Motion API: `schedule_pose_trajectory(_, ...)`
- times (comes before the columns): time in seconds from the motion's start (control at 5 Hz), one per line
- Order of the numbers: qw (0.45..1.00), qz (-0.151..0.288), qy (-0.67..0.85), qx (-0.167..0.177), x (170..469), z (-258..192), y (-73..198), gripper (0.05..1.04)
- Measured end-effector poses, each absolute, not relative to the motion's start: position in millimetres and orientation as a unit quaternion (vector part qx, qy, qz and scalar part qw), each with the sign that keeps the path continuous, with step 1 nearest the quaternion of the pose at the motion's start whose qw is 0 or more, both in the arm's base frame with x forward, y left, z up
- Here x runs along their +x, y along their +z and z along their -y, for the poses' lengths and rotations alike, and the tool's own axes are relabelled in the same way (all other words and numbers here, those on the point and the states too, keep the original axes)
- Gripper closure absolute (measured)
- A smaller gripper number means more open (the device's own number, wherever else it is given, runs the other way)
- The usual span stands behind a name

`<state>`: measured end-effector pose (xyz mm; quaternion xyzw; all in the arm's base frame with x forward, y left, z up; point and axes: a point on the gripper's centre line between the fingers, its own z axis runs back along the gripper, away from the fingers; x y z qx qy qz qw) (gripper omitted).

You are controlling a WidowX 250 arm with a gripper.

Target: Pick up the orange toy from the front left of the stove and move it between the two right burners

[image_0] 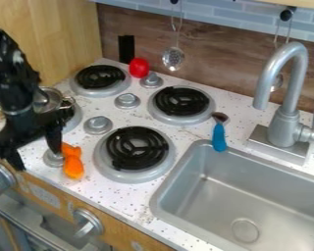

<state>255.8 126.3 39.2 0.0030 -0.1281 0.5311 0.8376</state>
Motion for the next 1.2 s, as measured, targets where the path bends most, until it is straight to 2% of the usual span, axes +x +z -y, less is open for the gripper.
schedule_pose_trajectory(0.4, 0.853, 0.106, 0.510, -0.016, 259.2, -117.8, 21.1, 0.082)
schedule_pose_trajectory(0.8, 0.857, 0.106, 0.502, -0.050, 259.9, -121.0, 22.1, 0.082)
schedule_pose_trajectory(1.2, 0.836, 0.172, 0.517, -0.062, 251.9, -127.8, 76.2, 0.082)
